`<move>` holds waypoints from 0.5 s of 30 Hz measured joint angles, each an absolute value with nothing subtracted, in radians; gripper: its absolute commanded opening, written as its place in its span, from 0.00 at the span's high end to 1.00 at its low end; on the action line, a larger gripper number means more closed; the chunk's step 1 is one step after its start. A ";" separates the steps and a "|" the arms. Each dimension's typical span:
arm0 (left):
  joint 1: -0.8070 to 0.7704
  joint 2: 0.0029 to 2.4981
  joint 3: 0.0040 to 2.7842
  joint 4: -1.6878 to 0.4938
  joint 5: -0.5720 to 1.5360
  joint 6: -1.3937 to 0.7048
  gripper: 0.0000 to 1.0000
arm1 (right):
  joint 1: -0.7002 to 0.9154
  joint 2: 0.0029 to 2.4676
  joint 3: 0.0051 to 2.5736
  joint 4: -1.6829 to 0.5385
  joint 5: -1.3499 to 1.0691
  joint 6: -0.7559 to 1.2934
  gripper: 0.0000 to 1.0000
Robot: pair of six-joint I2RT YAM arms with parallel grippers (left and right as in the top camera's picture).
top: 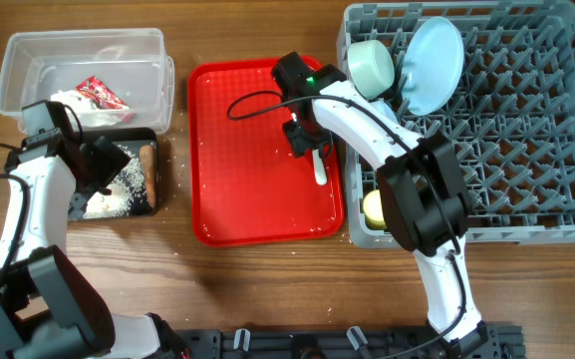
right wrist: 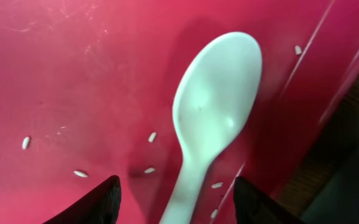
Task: Sort waste into correct bins and load items into the dishwasher rack
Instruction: 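Lower the right gripper and pinch the white spoon handle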
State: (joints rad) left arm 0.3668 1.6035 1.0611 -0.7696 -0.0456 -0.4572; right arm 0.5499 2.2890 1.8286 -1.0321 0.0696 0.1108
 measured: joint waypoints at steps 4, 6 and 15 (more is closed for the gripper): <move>0.367 1.604 1.061 -0.770 -0.046 -0.457 0.00 | 0.548 2.289 1.829 -1.021 -0.001 0.109 0.51; 0.367 1.604 1.061 -0.770 -0.046 -0.457 0.00 | 0.547 2.289 1.829 -1.008 -0.020 0.108 0.51; 0.367 1.604 1.061 -0.770 -0.046 -0.457 0.00 | 0.525 2.290 1.827 -0.960 -0.045 0.107 0.53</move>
